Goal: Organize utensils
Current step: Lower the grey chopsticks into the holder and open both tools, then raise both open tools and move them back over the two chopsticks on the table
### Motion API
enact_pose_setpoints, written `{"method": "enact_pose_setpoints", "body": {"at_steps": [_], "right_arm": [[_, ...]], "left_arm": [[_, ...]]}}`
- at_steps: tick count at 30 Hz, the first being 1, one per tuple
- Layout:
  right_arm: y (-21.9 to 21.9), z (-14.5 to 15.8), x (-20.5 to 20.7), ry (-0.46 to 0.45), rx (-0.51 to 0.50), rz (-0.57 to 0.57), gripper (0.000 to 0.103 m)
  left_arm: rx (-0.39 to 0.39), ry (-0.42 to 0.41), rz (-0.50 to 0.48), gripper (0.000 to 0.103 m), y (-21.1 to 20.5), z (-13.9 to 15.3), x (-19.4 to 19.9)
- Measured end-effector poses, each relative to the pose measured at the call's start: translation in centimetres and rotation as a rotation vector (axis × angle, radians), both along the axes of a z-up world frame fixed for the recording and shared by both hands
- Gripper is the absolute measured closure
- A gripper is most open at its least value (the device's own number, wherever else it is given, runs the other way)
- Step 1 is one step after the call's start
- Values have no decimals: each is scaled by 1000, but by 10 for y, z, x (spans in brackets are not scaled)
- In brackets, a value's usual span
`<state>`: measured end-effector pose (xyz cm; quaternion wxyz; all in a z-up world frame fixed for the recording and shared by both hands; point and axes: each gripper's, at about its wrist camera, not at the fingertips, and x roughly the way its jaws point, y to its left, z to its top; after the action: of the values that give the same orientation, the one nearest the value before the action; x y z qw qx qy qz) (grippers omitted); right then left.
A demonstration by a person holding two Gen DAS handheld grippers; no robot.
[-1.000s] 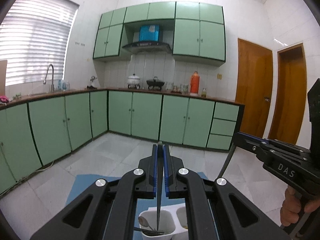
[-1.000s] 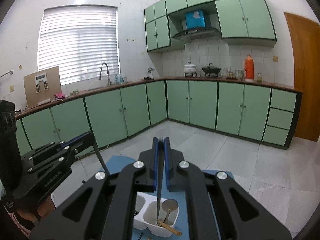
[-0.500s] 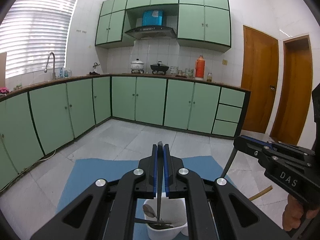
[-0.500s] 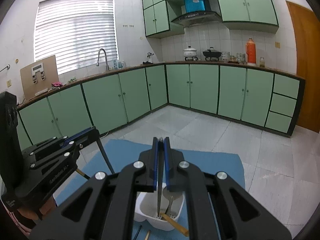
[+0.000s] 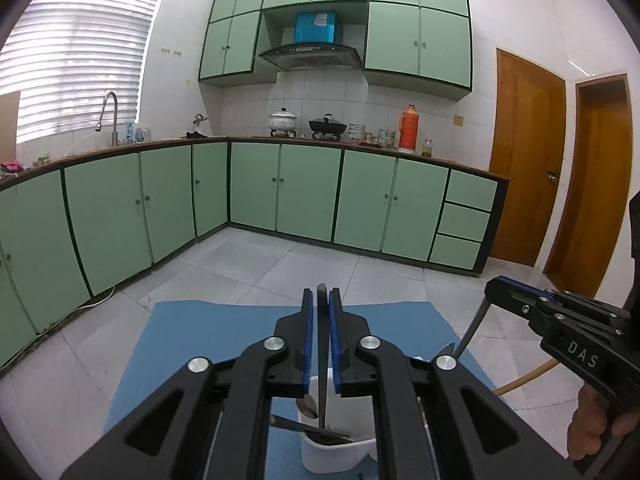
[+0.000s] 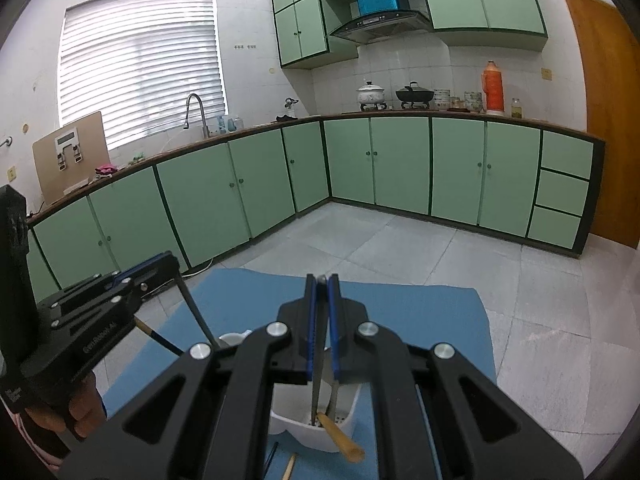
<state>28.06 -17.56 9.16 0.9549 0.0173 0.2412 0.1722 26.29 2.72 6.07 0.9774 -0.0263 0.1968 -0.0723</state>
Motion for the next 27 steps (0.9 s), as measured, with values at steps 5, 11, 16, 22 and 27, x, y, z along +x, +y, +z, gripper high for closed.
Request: {"method": "enact_pose_setpoints", "body": {"at_steps": [5,11,16,22,27], "right_arm": [[-10,0,-6,-3,4,-22,91],[-25,1,-15,-22,32,-46,72],[-38,7,-26,-43,59,-57,63],[-50,5,-42,-62,83,-67,58],[-64,-2,-68,-97,106,-91,55]], "left_arm": [[-18,-4,11,69,7,0,-5],[-18,-31,6,46,11,1,-16],[-19,-56,18,36,16,5,-25],[-36,-89,31,28,26,5,-41],[-18,-153,47,23,31,2,-70]]}}
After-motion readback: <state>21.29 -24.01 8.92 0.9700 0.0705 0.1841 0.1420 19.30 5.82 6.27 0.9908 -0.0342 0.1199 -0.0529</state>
